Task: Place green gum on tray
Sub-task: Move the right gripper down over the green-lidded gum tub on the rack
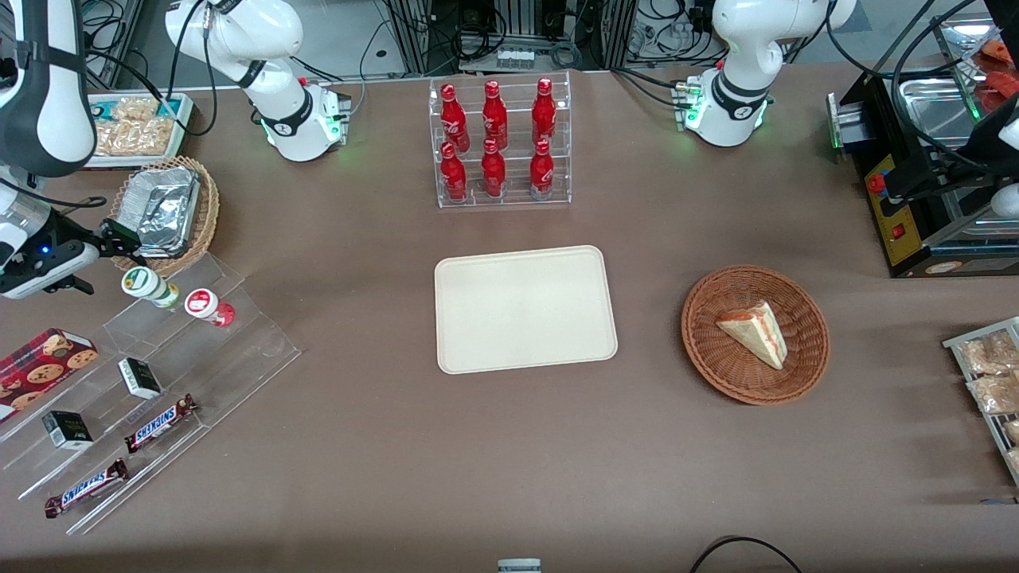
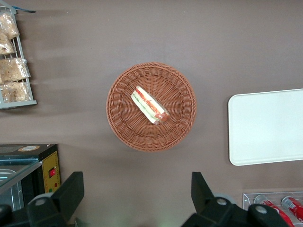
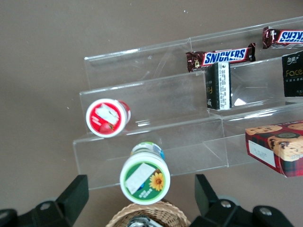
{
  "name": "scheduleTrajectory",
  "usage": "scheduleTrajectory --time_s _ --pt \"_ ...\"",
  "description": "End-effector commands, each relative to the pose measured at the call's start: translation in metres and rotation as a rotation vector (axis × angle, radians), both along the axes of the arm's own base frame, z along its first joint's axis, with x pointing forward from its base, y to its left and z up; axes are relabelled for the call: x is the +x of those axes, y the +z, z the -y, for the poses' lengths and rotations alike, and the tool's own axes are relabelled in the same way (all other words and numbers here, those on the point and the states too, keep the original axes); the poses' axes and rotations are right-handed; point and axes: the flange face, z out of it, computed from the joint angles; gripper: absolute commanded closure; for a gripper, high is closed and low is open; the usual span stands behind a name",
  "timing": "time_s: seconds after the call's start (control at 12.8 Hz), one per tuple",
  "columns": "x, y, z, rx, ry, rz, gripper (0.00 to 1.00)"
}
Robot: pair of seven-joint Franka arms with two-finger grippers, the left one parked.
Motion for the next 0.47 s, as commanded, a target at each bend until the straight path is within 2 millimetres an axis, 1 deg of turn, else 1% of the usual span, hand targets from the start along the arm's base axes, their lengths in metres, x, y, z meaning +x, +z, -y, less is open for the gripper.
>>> scheduleTrajectory --time_s 0.0,0.23,0.39 --pt "-0.01 -0.008 -0.002 -0.009 0.028 0.034 0.0" --pt "-0.009 -0.029 -0.002 -0.011 0.024 0.026 0.0" --pt "-0.012 -0.04 -0.004 -0.012 0.022 0.029 0.0"
